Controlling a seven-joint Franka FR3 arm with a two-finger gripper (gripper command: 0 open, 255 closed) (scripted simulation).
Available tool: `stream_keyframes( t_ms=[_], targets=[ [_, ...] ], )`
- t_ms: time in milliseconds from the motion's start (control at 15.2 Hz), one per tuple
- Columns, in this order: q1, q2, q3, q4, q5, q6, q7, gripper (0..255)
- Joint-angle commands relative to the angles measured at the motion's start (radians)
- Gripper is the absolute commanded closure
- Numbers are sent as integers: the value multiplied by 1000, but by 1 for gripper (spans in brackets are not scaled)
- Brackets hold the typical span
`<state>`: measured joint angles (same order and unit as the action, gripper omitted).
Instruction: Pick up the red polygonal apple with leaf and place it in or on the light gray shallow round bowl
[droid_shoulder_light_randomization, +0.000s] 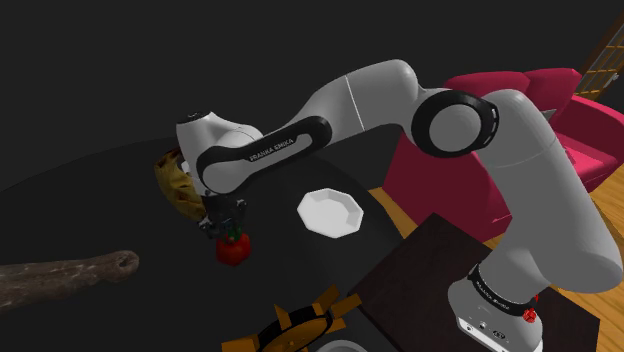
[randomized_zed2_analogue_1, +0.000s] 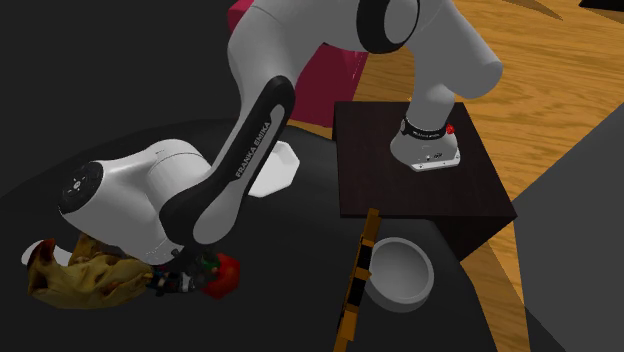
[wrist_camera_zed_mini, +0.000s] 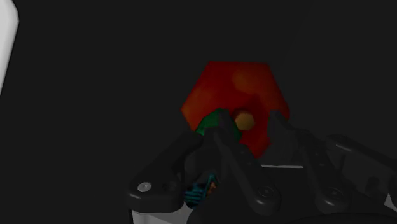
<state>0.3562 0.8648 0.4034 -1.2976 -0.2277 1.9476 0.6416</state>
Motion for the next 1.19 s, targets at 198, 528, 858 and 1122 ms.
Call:
stream_keyframes(
  t_ms=[198, 528, 858, 1122],
  targets=[
    [2, -23, 10, 9, 10, -42, 2, 255],
    [-40, -33, 7, -8, 32, 6, 2, 0],
    [-77, -28, 2, -42, 48, 81, 3, 0],
    [-72, -5, -4, -59, 42, 120, 7, 0]
  ],
)
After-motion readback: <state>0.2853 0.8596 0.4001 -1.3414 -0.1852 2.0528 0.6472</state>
